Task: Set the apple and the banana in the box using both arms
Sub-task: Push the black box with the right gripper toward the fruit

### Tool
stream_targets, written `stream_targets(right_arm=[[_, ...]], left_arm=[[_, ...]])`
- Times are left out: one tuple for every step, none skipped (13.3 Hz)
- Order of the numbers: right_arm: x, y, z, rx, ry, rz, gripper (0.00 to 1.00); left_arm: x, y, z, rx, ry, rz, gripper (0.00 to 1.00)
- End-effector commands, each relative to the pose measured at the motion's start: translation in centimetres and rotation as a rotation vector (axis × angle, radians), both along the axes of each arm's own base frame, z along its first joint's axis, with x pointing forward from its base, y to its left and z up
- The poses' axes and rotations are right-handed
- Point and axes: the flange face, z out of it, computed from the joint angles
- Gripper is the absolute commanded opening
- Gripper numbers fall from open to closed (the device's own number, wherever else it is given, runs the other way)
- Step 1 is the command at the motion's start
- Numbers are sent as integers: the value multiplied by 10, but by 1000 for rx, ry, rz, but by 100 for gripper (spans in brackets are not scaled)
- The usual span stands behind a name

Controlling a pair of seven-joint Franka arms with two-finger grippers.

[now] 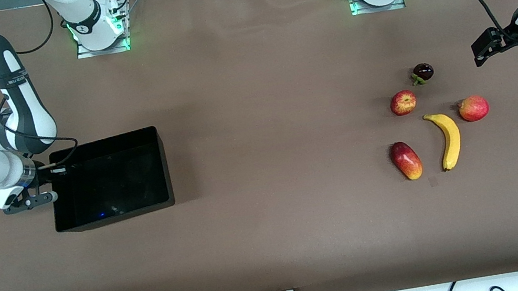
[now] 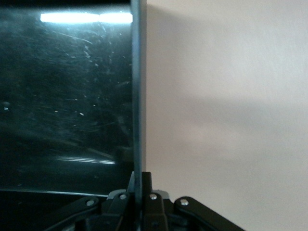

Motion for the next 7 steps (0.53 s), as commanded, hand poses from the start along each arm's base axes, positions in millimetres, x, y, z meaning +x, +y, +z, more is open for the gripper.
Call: stream_targets(right_arm=[[33,57,49,53,-12,94,0],[41,84,58,64,-19,119,0],[45,109,63,76,-31,122,0],[45,134,65,110,-23,118,0],[45,161,70,166,-25,98,0],[42,193,69,198,-14,87,0],[38,222,68,199,-7,48,0]], left_arm=[[-1,-2,6,-15,1,8,100],[-1,-2,6,-15,1,8,100],[-1,-2,6,-15,1,8,100],[-1,-2,6,-15,1,8,100],[-1,-2,6,-15,1,8,100],[-1,-2,6,-15,1,8,100],[-1,-2,6,-15,1,8,100]])
